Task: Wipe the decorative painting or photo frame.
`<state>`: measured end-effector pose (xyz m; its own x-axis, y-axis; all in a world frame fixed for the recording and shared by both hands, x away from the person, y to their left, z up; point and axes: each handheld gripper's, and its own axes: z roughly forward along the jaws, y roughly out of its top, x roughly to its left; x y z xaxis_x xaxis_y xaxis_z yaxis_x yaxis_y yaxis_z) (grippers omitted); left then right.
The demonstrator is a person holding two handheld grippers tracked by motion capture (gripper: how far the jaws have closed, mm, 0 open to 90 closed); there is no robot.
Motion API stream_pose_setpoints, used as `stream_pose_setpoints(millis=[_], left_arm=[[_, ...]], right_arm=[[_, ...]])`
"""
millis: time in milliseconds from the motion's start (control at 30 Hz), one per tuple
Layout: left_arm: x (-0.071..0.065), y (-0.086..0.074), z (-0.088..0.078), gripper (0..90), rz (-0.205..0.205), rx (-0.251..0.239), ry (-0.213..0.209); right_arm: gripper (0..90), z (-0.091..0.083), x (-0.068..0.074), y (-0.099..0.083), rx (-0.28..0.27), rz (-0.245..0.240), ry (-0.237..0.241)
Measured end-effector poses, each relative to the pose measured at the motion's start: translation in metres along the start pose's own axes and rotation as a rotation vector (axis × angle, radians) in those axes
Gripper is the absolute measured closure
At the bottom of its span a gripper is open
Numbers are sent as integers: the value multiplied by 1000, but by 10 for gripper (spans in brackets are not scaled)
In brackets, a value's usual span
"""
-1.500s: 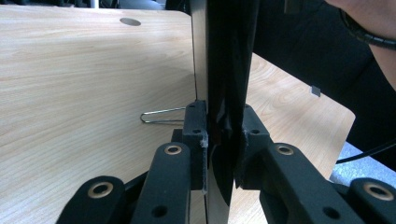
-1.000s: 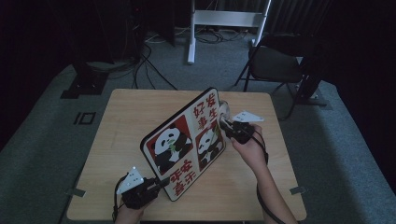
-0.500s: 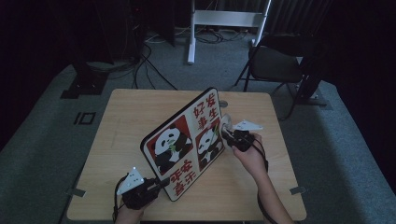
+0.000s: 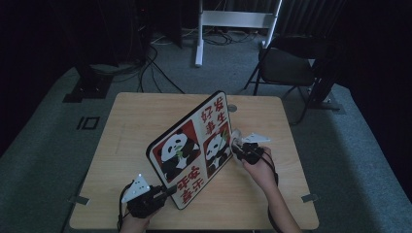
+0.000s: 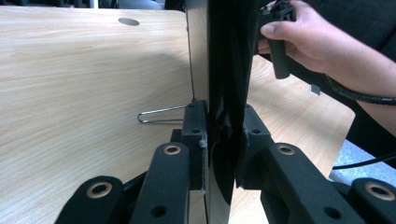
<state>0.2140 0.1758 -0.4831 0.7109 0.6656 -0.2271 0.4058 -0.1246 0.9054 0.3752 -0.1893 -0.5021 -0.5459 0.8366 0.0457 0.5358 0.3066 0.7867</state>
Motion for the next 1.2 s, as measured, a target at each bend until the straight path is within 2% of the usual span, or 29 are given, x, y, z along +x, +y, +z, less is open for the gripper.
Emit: stream_pose_setpoints(millis=[533,700,933,1200], left_arm=[[0,0,0,773,-7,2,-9],[0,0,0,775,-10,0,-4],[1,-1,0,776,-17,-4,-7],[1,-1,0,778,-21,-4,-7]], right_arm=[[814,19,-1,-30,87,15,-13],[815,16,-2,-28,92,29,-6],[816,0,-6,-14,36,48,-11],[816,-34,-6,20,-80,26,-14]])
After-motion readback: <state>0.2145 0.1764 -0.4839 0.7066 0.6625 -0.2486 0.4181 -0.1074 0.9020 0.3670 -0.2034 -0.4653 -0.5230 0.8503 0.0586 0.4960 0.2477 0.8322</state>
